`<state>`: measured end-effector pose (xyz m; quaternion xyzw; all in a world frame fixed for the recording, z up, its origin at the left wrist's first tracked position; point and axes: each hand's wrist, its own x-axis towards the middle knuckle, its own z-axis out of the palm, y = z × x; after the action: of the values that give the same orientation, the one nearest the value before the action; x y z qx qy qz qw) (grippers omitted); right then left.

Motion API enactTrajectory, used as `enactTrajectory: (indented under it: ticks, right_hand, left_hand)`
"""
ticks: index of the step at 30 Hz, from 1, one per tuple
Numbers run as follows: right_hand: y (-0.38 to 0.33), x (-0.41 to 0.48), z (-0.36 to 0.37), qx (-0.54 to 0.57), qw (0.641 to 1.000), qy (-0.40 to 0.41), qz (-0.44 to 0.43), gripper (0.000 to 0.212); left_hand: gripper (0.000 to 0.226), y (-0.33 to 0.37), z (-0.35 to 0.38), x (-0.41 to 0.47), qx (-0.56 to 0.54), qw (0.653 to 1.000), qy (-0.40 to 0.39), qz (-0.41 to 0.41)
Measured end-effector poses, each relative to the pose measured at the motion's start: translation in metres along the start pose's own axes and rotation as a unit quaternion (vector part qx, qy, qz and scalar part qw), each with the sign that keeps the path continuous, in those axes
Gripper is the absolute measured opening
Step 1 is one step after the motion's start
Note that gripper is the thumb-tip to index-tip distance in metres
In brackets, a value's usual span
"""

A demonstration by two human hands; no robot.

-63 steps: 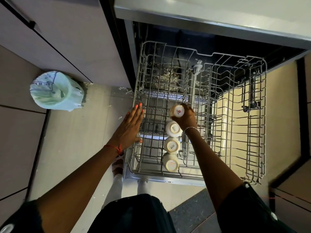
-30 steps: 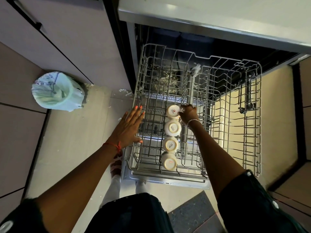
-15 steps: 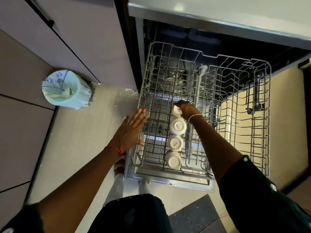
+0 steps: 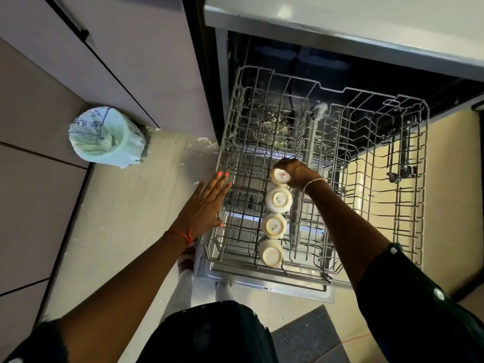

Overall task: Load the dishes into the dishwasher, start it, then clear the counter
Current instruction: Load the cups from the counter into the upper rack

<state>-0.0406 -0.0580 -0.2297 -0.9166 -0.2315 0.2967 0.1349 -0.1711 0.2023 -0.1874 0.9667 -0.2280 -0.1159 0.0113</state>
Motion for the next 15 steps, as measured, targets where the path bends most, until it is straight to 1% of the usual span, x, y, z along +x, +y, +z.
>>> enactTrajectory:
  ticks: [3,6,9,11,12,15]
  right_hand:
    - [-0.001,0.001,-0.003,-0.004,1.000,-0.001,0.003,0.049]
    - [-0.005,0.005,-0.004,-0.025,0.999,-0.023,0.015,0.072]
    - [-0.011,0.009,-0.009,-0.063,0.992,-0.074,0.076,0.092]
    - [-0.014,0.010,-0.013,-0.085,0.985,-0.109,0.107,0.096]
    - [-0.014,0.010,-0.016,-0.096,0.982,-0.119,0.109,0.096]
    - [-0.014,0.011,-0.019,-0.090,0.981,-0.134,0.105,0.088]
  left_hand:
    - [0.111,0.000,0.001,0.000,-0.001,1.000,0.007,0.004]
    - [0.110,0.001,0.000,-0.001,-0.004,1.000,0.007,0.003]
    - [0.109,0.000,0.000,-0.002,-0.007,1.000,0.006,-0.001]
    - [0.111,-0.001,0.000,-0.002,-0.018,1.000,0.007,0.000]
    - [0.111,-0.001,-0.002,-0.002,-0.021,1.000,0.004,0.002]
    - [0.110,-0.001,-0.011,-0.003,-0.028,1.000,-0.003,0.007]
